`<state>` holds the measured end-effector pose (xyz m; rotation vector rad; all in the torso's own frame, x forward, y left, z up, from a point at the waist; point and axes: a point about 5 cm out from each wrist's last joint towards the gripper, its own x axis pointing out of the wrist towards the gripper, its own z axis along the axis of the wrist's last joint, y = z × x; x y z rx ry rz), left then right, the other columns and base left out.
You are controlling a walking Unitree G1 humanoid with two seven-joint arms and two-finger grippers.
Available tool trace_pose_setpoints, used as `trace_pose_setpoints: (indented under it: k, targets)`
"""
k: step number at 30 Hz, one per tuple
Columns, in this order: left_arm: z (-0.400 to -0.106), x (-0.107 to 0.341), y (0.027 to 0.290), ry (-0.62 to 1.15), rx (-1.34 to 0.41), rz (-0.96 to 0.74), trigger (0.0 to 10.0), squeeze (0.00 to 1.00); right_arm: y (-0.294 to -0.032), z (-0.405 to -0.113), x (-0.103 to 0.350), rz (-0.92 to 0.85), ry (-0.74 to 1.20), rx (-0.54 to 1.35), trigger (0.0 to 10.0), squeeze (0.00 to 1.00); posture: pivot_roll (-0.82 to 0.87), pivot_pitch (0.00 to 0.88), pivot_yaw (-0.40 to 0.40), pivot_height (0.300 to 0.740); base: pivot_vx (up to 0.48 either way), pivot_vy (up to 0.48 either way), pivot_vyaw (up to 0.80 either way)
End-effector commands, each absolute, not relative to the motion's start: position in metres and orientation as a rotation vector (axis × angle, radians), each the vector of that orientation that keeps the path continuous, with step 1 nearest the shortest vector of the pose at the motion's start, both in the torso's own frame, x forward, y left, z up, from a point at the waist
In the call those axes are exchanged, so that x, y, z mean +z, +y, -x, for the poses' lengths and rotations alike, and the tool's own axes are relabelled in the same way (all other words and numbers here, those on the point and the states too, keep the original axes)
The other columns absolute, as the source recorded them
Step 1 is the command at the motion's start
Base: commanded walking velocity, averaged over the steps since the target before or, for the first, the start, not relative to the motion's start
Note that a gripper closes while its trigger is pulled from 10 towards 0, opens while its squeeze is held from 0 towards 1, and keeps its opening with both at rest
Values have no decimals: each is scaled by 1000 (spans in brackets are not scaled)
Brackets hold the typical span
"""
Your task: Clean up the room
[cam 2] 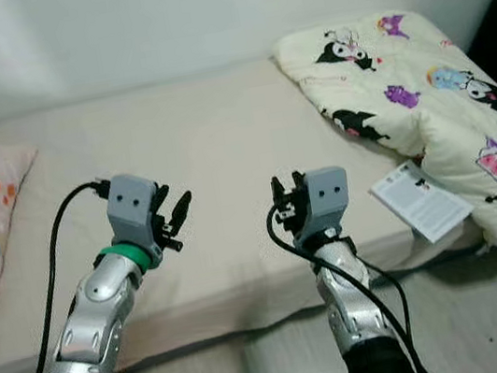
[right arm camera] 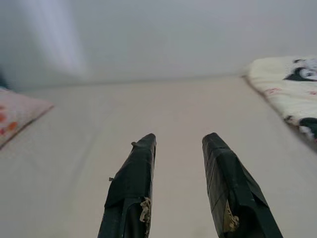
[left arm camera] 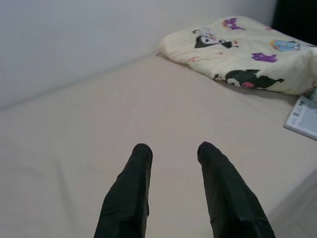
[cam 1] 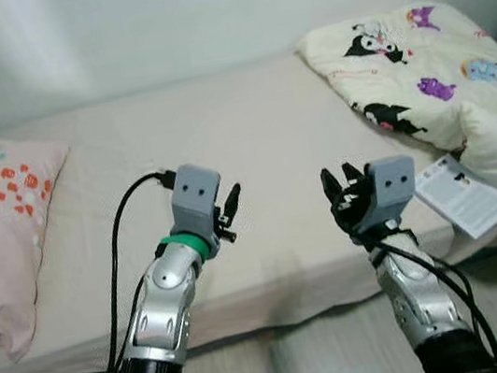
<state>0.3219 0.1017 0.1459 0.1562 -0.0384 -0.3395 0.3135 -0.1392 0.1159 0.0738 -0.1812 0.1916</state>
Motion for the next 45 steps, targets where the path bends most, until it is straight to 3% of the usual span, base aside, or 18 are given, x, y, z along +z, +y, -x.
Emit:
trace_pose_setpoints:
  k: [1, 11, 35, 45]
  targets:
    - [-321, 142, 104, -24, -333, -167, 10000, 0, -139, -312, 114, -65, -170, 195, 10000, 0, -138, 16, 88, 740, 0, -247, 0]
    - [-323, 143, 105, -26, -329, -178, 10000, 0, -138, -314, 113, -49, -168, 181, 10000, 0, -134, 14, 99, 740, 0, -249, 160]
    - [-325, 144, 107, -26, -323, -185, 10000, 0, -140, -314, 112, -70, -163, 157, 10000, 0, -132, 16, 105, 740, 247, -248, 100]
    - [-325, 144, 107, -25, -324, -183, 10000, 0, -140, -314, 111, -76, -158, 154, 10000, 0, -132, 19, 104, 740, 246, 0, 0]
